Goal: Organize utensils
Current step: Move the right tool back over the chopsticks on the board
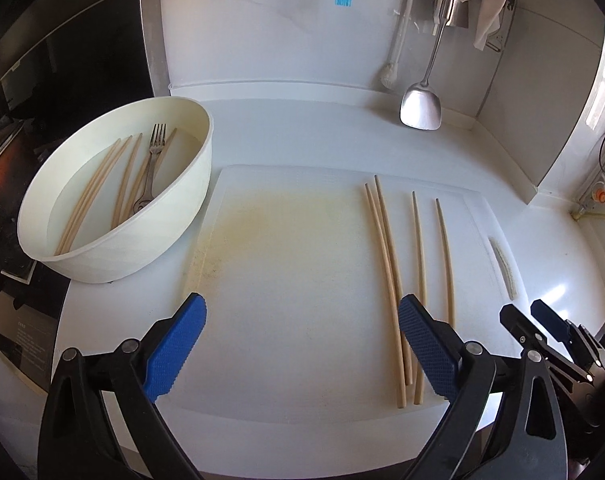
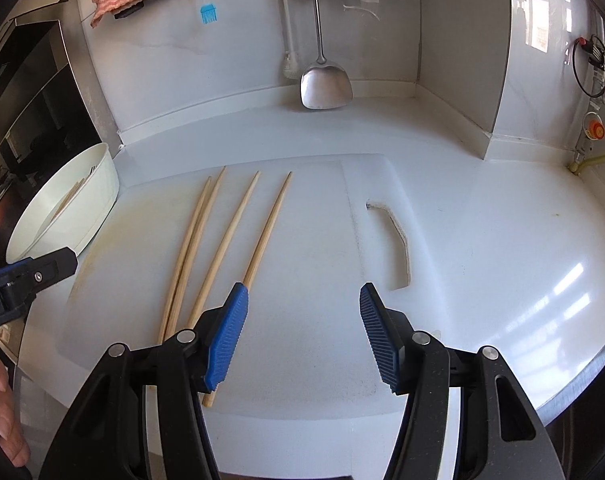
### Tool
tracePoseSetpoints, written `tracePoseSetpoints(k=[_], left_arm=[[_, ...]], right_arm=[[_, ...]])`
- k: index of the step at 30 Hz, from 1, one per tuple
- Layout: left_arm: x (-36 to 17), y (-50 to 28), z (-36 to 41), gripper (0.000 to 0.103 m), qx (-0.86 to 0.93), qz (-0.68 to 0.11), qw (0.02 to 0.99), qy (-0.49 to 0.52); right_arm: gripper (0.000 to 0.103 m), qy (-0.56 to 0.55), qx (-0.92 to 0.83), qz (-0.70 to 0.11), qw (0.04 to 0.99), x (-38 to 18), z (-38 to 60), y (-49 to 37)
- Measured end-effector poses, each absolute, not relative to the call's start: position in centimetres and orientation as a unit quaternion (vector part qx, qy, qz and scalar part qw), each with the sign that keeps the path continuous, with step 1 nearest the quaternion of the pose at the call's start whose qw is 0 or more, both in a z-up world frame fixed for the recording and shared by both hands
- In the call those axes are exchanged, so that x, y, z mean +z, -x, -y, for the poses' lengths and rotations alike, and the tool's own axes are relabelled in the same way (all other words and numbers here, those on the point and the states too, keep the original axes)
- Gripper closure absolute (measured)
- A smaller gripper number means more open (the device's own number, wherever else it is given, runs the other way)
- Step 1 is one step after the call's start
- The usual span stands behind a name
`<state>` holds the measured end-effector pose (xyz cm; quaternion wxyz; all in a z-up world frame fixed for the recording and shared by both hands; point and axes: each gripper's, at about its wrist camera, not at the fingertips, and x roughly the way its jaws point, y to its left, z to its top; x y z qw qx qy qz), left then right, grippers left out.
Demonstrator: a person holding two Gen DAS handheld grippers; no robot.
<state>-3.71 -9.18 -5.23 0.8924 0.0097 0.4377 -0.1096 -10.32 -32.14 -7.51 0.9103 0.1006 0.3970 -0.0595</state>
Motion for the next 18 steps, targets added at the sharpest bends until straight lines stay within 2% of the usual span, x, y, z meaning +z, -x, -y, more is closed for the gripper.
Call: tracePoseSetpoints(k=[9,18], left_arm=[[-8.9,2.6,9.7,0.008,-0.122,-0.410,0.904,-0.008],[-9.1,2.0,9.3,0.008,-0.122,-0.409,0.905,-0.003]], right_arm=[[0.047,-0.095,-0.073,-0.371,0.921,-9.6,31.5,8.1],[0.047,-0.087,-0.074,-0.382,0.917,-10.8,29.9,7.0]])
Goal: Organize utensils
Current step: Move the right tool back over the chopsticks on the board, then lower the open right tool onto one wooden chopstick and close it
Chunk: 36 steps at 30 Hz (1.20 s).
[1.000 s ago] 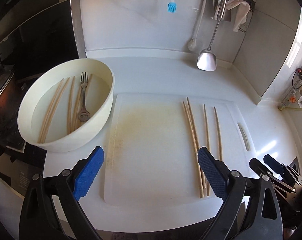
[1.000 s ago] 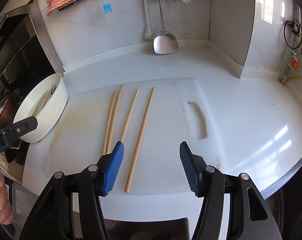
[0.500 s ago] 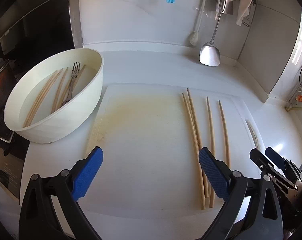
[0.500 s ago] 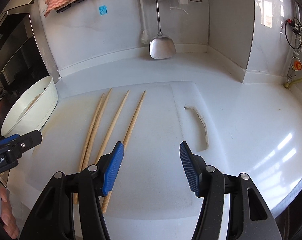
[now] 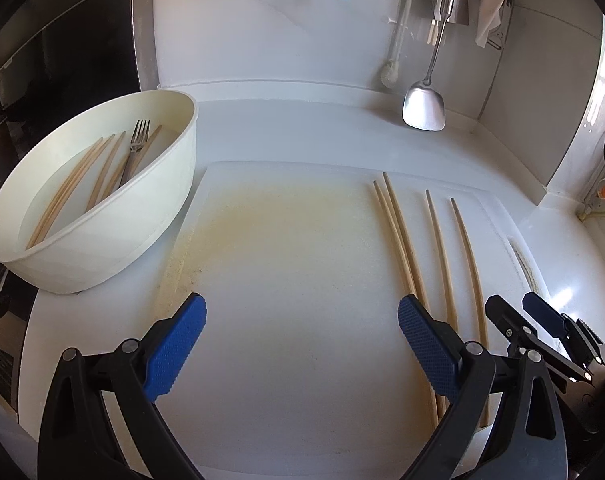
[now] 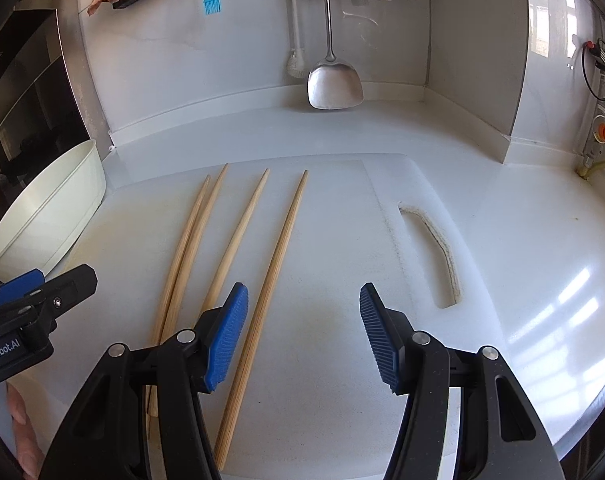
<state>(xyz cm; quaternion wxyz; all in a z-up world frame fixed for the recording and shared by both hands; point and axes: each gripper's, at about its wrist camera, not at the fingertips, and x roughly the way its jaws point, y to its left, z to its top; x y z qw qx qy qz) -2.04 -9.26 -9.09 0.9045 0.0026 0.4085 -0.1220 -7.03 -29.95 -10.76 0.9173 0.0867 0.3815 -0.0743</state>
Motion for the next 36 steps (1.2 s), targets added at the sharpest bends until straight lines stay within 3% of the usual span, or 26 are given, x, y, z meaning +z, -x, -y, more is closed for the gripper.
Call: tracePoseSetpoints(k=[13,36], left_arm=[[-9.7,1.8,10.1,0.008,-0.132,-0.414,0.901,-0.001],[-12.1,0.7,13.5,0.008,-0.143,-0.431,0.890,-0.031]], right_arm=[[0.047,-0.025,-0.109,-0.379,0.919,-11.6,29.2,7.1],[0.047,-0.056,-0.099,-0.360,0.926,-11.1,31.2,8.4]])
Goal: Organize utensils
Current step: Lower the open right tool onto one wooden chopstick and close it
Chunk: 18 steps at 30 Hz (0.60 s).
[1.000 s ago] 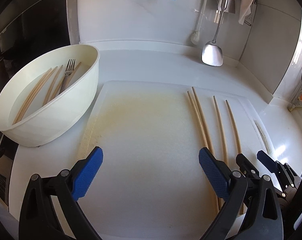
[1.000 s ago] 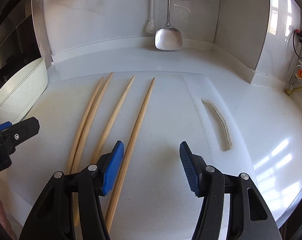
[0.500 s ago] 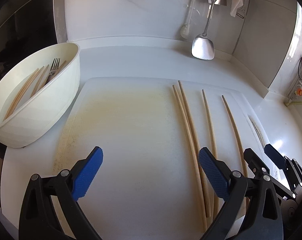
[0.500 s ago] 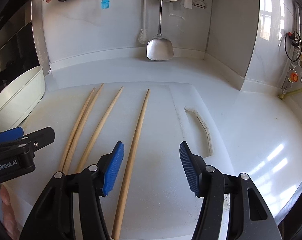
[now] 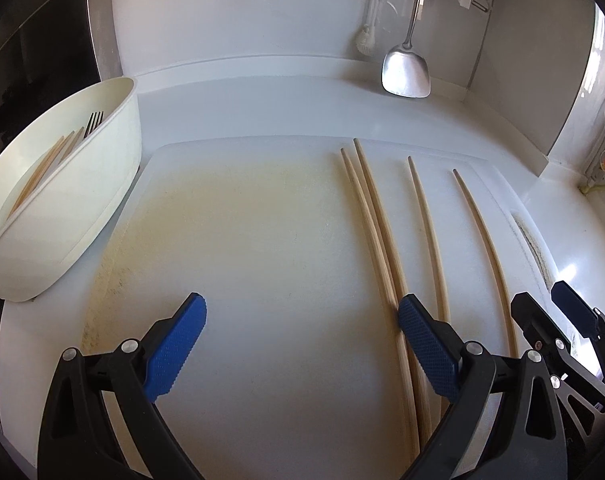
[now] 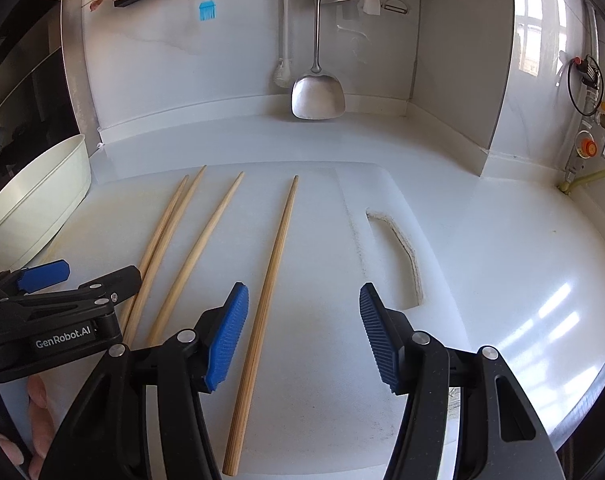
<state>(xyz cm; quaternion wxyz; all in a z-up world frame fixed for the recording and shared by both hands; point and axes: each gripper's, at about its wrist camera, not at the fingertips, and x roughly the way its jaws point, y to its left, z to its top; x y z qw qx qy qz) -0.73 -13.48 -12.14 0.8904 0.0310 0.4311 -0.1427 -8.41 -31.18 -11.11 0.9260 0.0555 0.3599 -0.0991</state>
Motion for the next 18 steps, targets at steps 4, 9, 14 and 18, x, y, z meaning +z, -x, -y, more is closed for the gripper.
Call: tracePoseSetpoints(k=[4,9,14,18], left_arm=[[-12.2,0.8,13.0,0.007,-0.136,-0.429,0.893,-0.029],[-11.7,0.6,11.2,0.007,-0.116,-0.427,0.897,-0.014],[-11.1,0.3,11.6,0.007,-0.119,-0.418,0.901,-0.014],[-11.2,0.4,12.6,0.007,-0.125,-0.413,0.902,-0.028]], right_arm=[[0.047,-0.054,-0.097,-0.361,0.926,-11.1,31.1,8.2],[0.047,-0.050,-0.096,-0.354,0.929,-10.7,31.1,8.2],[0.047,-0.040,-0.102,-0.362,0.926,-11.1,30.8,7.6],[0.047,-0.033,-0.106,-0.368,0.923,-11.5,30.6,7.2]])
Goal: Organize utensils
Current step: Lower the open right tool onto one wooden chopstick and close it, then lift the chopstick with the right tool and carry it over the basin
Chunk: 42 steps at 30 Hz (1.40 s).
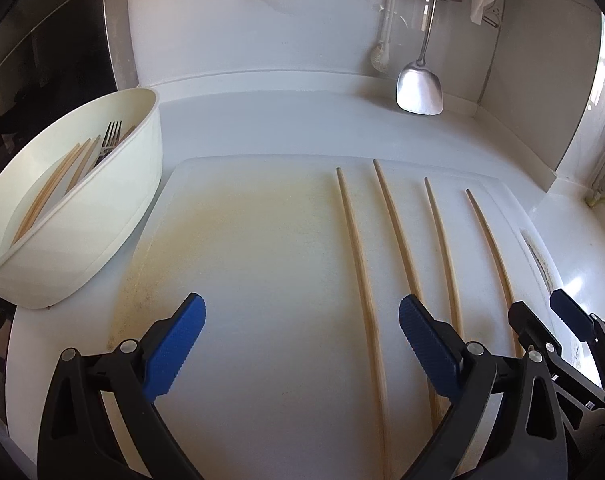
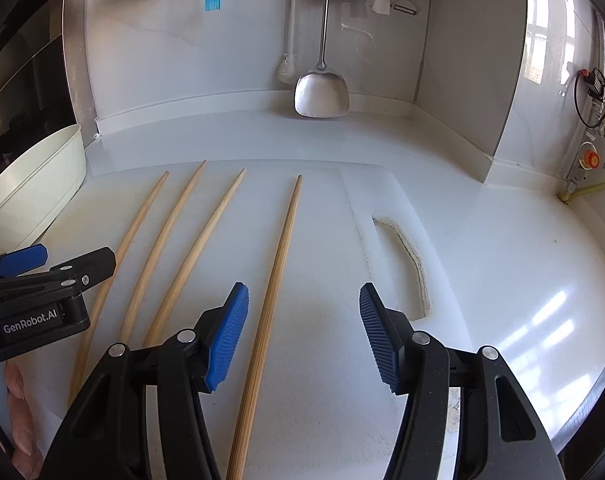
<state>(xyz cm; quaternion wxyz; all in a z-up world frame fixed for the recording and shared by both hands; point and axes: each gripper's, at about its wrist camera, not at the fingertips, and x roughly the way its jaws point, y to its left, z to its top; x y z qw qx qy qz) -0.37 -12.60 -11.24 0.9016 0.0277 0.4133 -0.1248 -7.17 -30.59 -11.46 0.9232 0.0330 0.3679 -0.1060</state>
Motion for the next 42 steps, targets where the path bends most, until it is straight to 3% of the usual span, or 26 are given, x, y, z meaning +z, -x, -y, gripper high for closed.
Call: tracePoseSetpoints(k=[9,13,16,21,27,32,42], left_arm=[[-12.3,0.0,13.4,0.011,-0.107,-0.421,0.899,-0.049],[-12.3,-0.1,13.4,0.014,-0.109,-0.419,0.900,-0.043],[-12.3,0.1,13.8,0.023,-0.114,-0.413,0.902,-0.045],[-12.0,0.4,14.6,0.040,-0.129,-0.407,0.903,-0.053],[-11.7,0.8,15.4,0.072,-0.148,-0.403,0.901,-0.058],[-11.7,1.1,15.7,0.094,-0.160,-0.403,0.900,-0.055],[-10.7,1.2,14.8,0.096,-0.173,-0.426,0.888,-0.021]], right_arm=[[0.049,-0.039,-0.109,-0.378,0.918,-12.0,30.9,6.7],[0.058,-0.040,-0.104,-0.375,0.920,-12.1,30.7,6.6],[0.066,-0.039,-0.097,-0.374,0.922,-12.1,30.4,6.5],[0.070,-0.039,-0.096,-0.373,0.922,-12.1,30.0,6.4],[0.090,-0.022,-0.080,-0.376,0.923,-12.0,29.2,6.0],[0.095,-0.032,-0.075,-0.375,0.923,-12.0,29.5,5.9],[0.097,-0.062,-0.064,-0.374,0.923,-10.9,30.5,6.6]])
